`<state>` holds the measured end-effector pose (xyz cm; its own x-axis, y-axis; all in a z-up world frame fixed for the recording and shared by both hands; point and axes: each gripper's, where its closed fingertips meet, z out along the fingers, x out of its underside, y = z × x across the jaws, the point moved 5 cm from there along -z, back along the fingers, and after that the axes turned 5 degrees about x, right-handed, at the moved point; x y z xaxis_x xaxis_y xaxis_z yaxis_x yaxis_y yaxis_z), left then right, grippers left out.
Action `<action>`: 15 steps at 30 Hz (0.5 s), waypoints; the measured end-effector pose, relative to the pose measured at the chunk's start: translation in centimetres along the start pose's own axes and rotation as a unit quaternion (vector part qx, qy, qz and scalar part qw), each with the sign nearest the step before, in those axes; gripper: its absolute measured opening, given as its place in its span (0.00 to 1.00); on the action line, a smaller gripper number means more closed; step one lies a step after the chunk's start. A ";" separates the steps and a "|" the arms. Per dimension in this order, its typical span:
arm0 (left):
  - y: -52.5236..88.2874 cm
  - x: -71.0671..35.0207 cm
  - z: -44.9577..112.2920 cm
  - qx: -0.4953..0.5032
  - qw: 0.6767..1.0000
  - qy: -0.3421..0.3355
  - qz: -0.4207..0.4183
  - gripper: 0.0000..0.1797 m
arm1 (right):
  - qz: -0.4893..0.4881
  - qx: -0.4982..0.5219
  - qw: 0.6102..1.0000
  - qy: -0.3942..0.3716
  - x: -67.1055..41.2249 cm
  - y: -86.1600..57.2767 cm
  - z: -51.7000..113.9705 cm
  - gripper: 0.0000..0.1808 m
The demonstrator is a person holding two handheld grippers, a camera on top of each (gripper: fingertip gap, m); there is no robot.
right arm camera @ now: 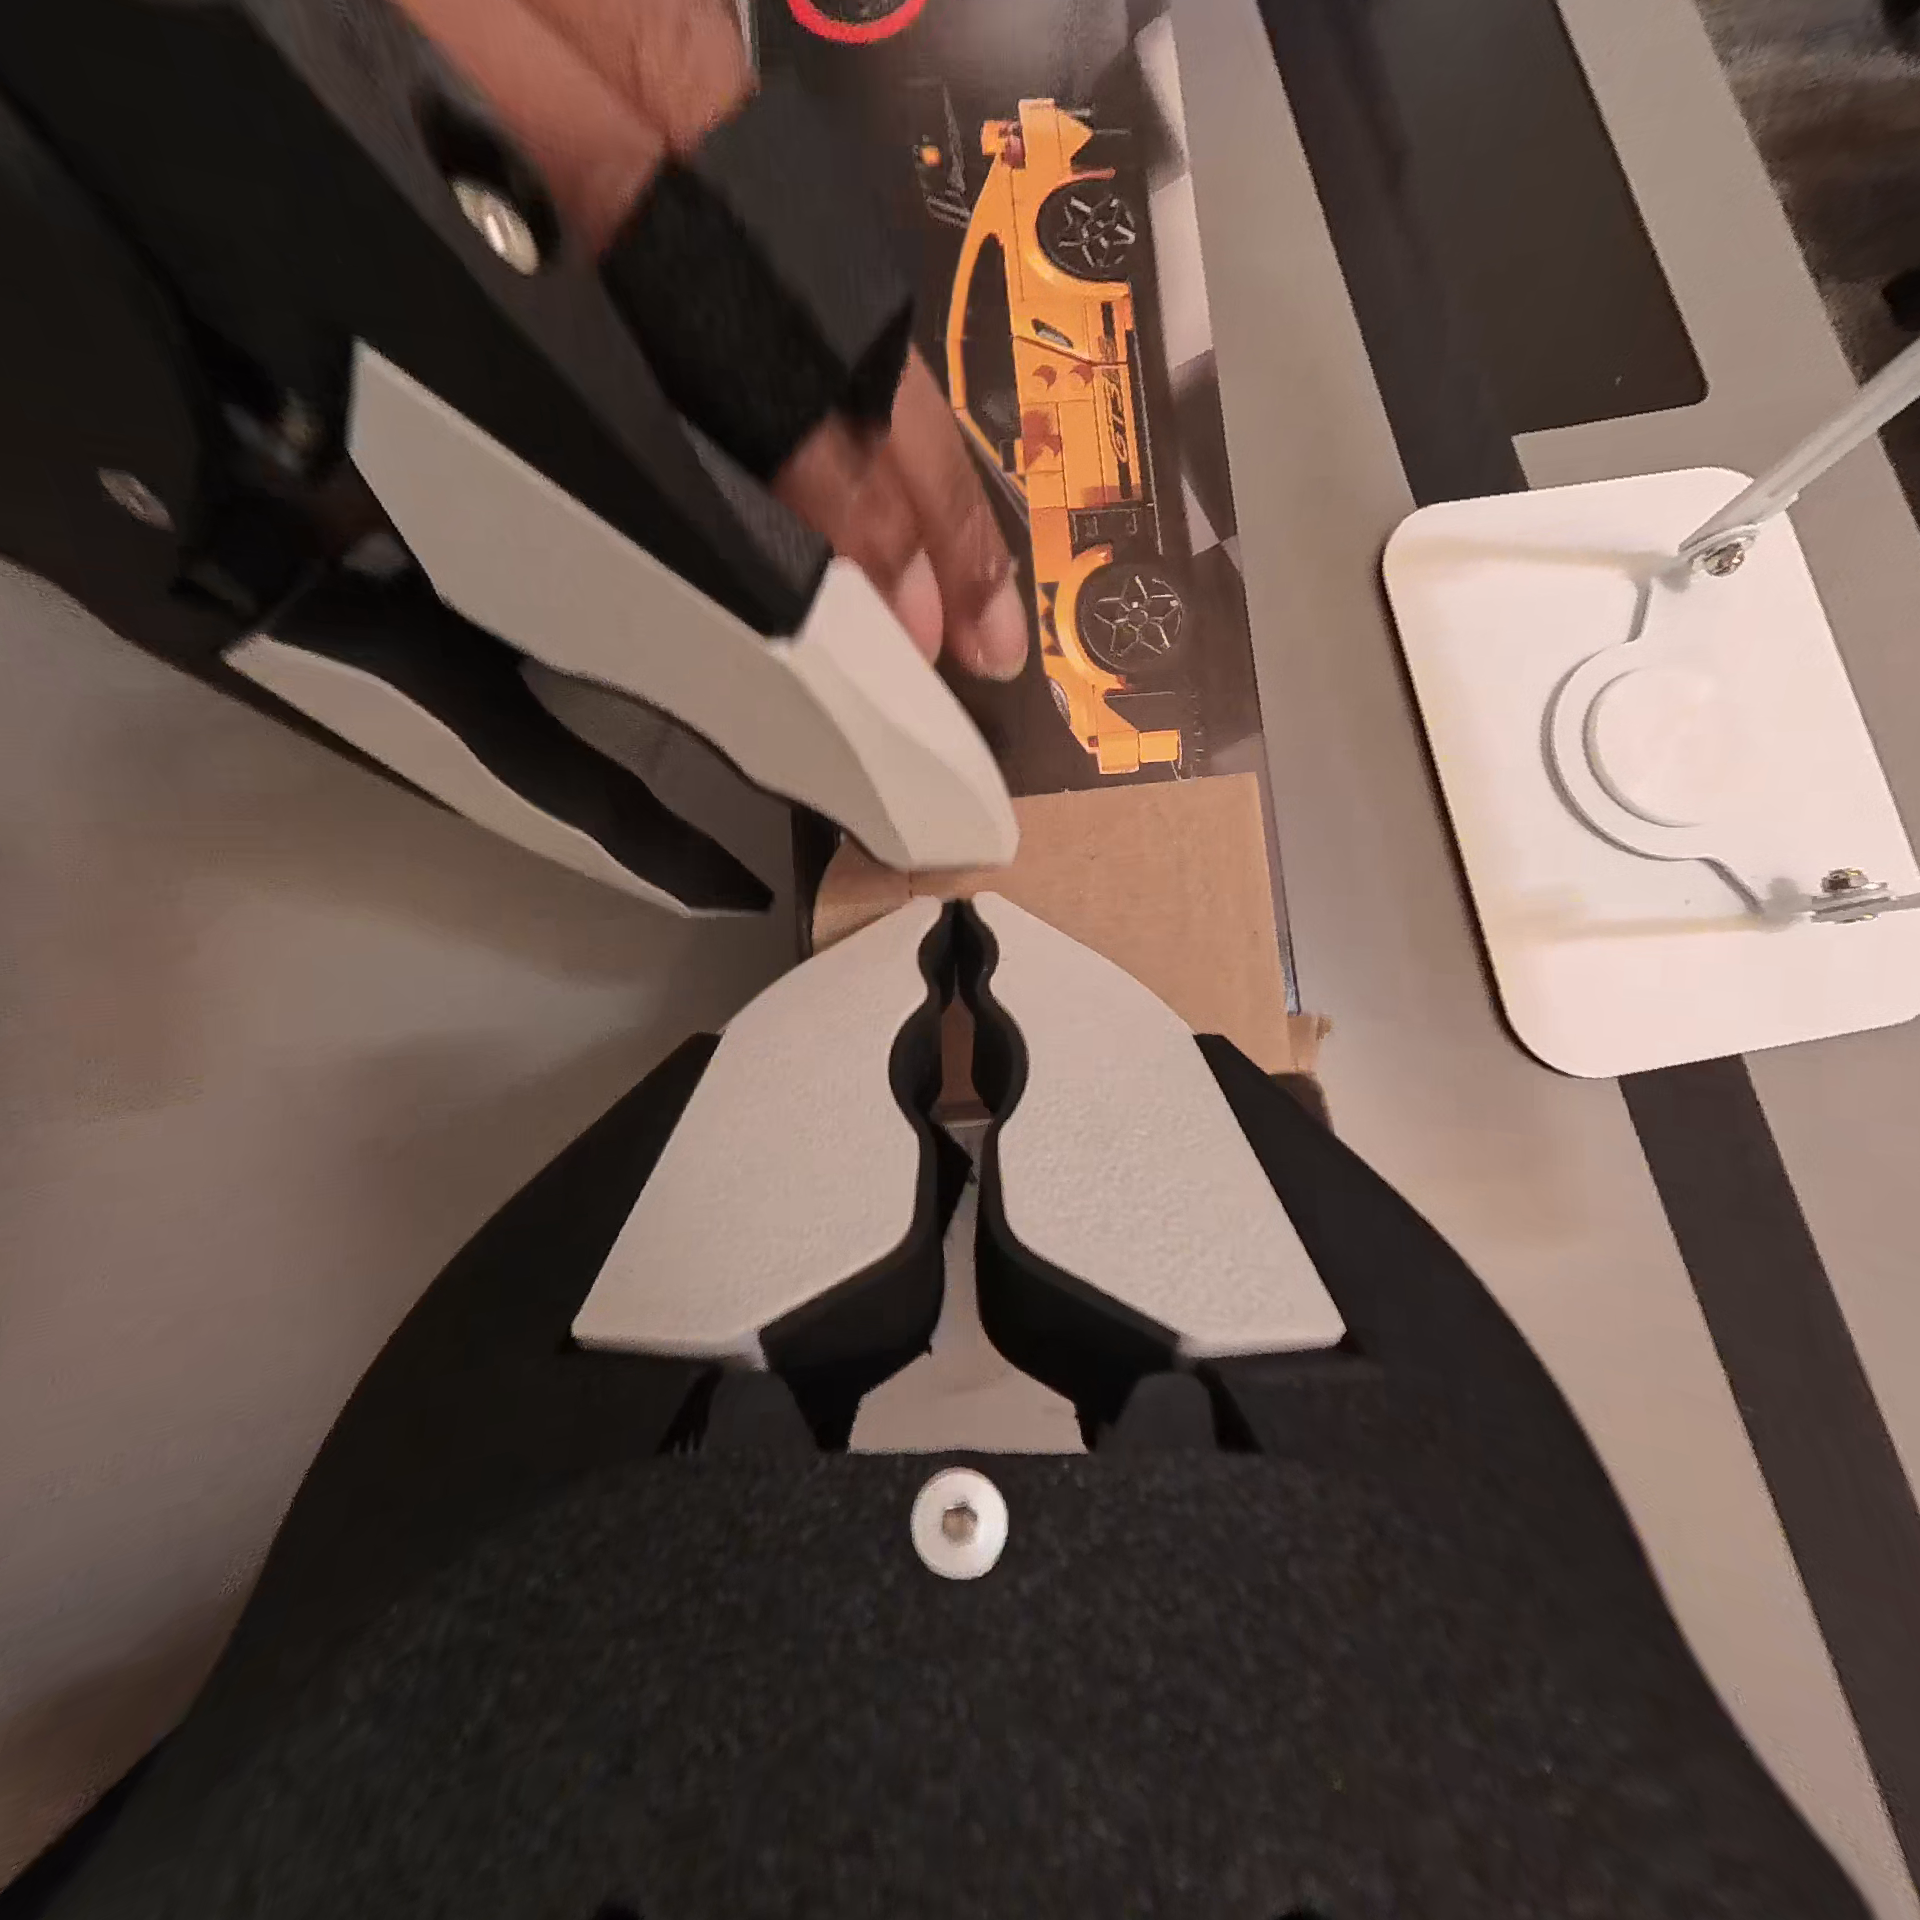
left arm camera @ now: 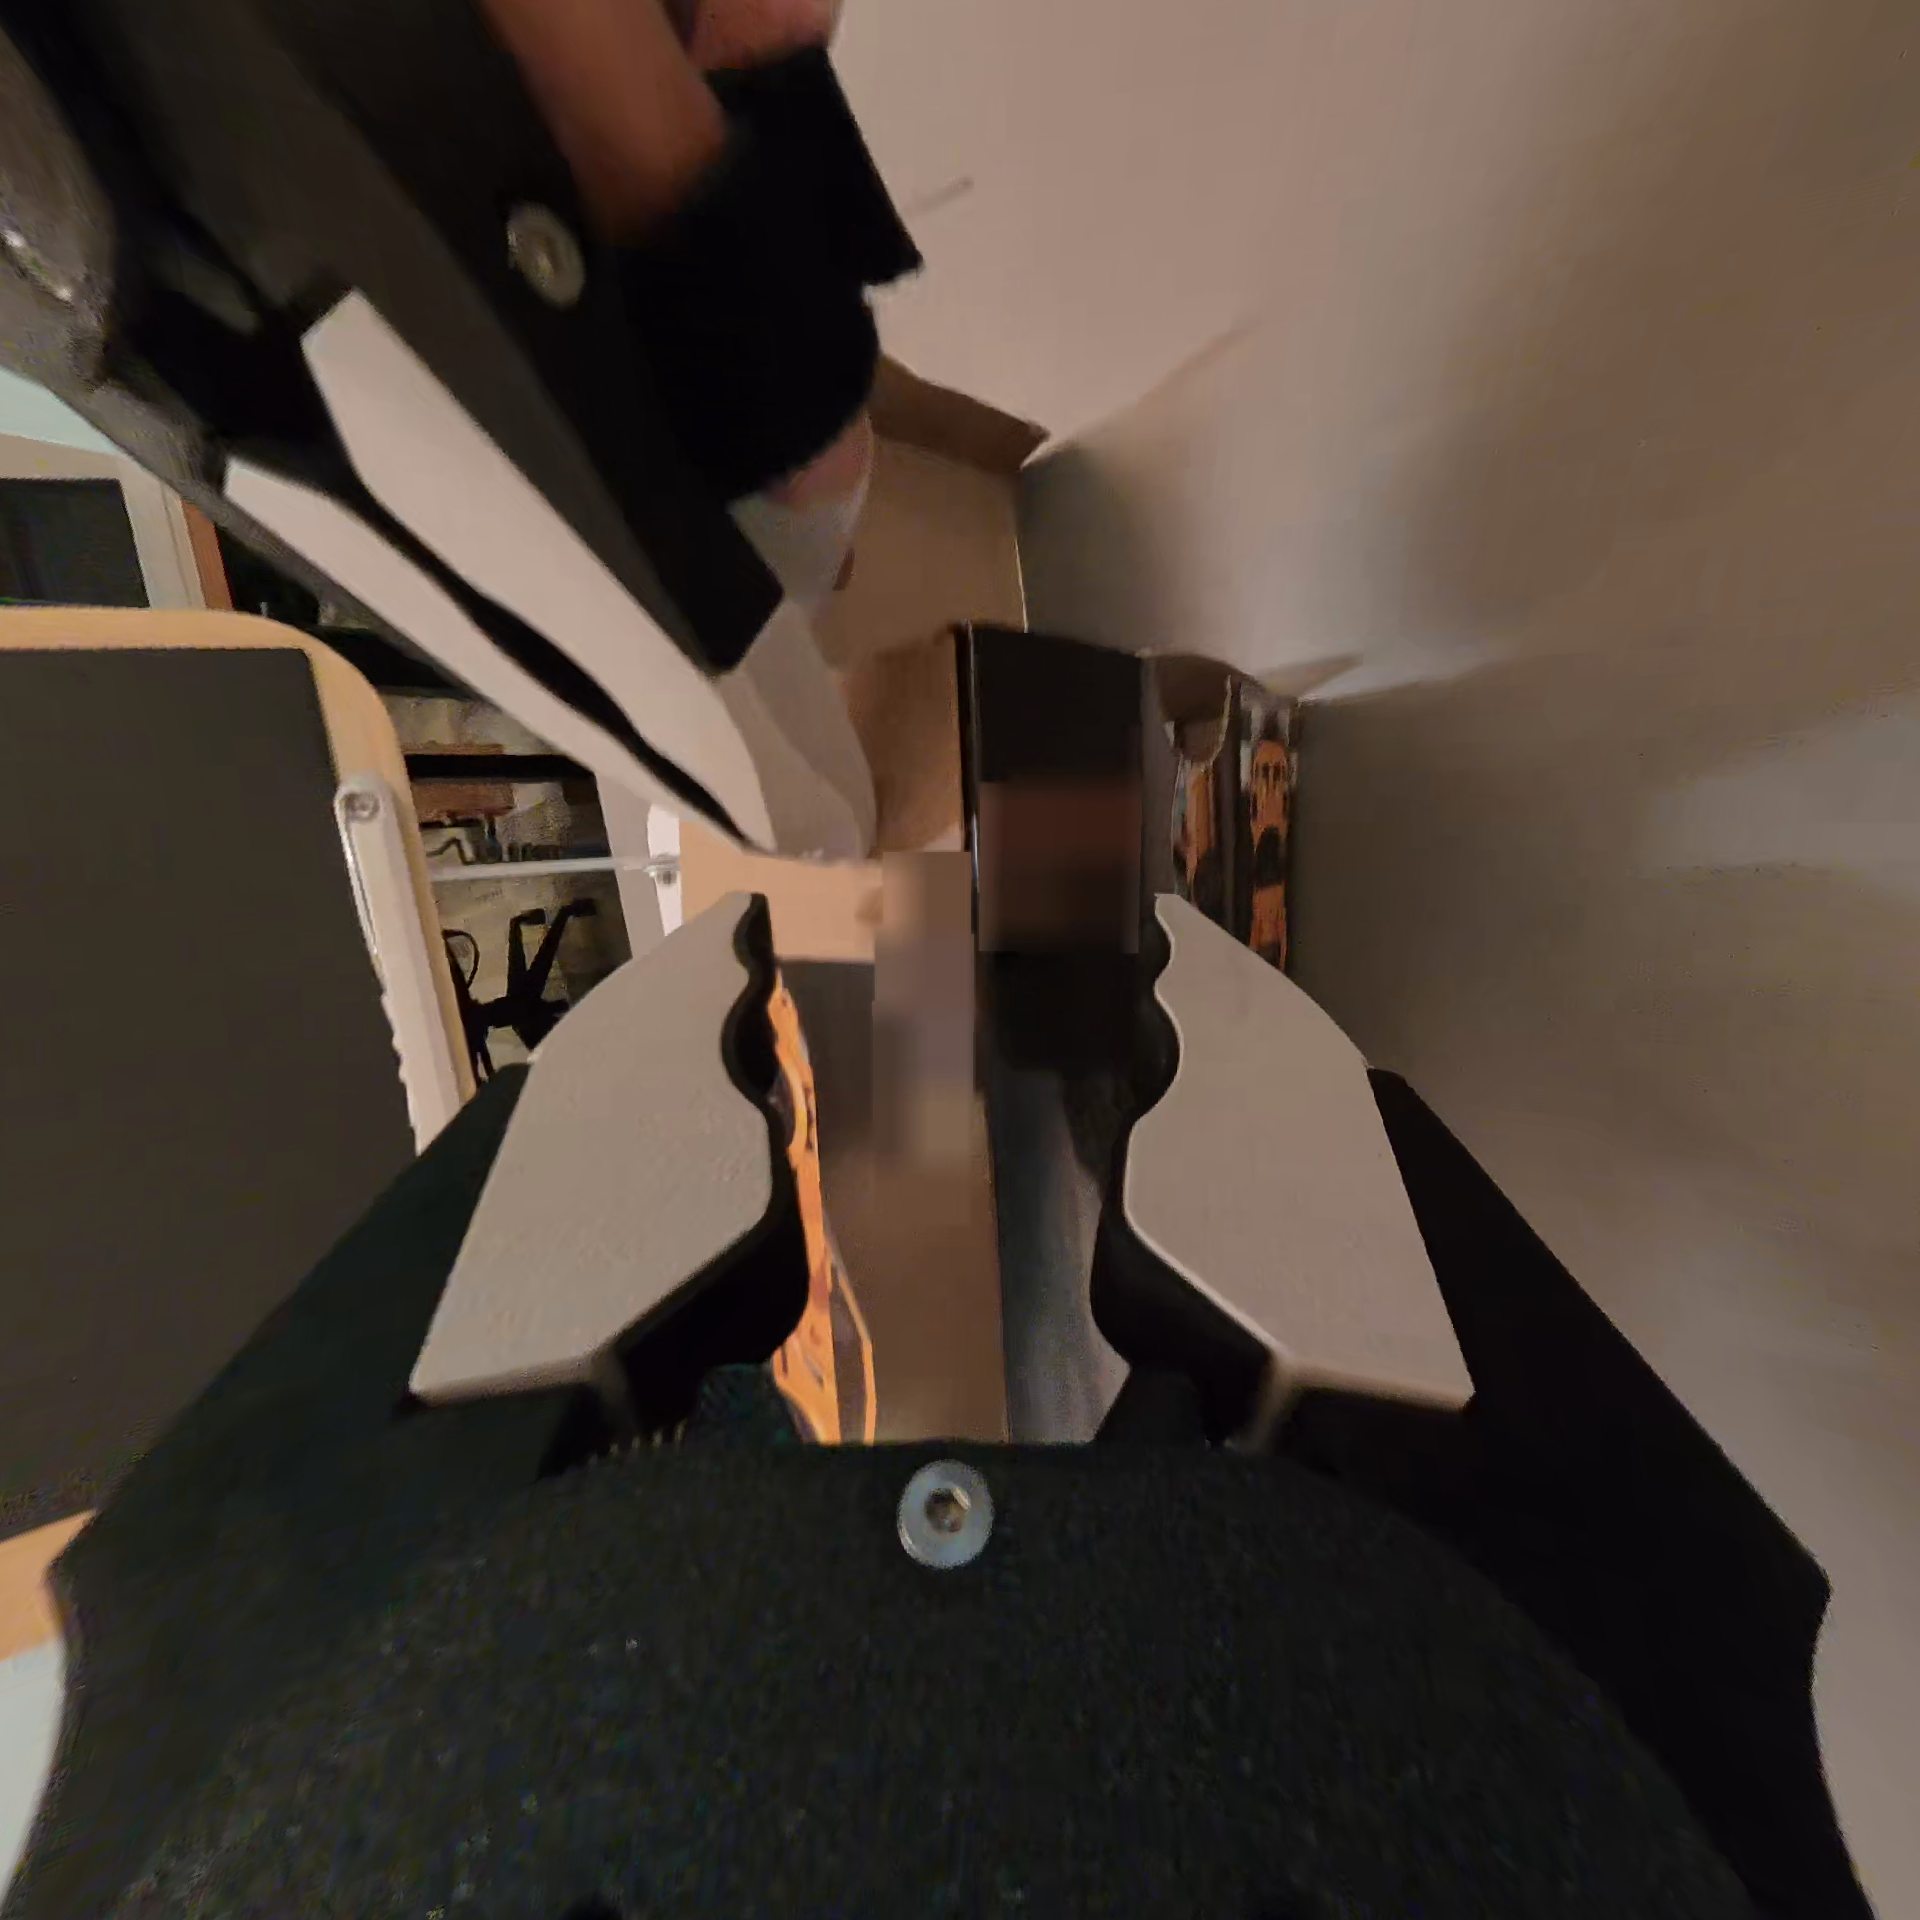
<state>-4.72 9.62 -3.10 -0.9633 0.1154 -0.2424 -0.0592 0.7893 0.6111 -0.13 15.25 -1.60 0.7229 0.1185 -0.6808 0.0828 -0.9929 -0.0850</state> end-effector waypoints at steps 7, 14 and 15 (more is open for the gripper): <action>0.0 0.2 1.2 -0.013 0.999 0.030 0.020 0.29 | 0.063 0.001 0.993 -0.102 1.4 -0.1 -1.3 0.02; 0.3 0.4 1.3 -0.007 1.000 0.017 0.019 0.29 | 0.158 0.103 0.979 -0.081 9.7 1.7 -0.3 0.19; 0.3 0.4 1.4 -0.006 1.000 0.017 0.020 0.29 | 0.176 0.109 0.976 -0.074 10.3 2.3 0.8 0.21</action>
<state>-4.78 10.72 -4.04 -0.9733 0.1251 -0.1923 -0.0242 0.7775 0.6284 6.95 14.18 -9.34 0.5715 -0.2133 -0.7924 -0.3119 -0.9496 0.0307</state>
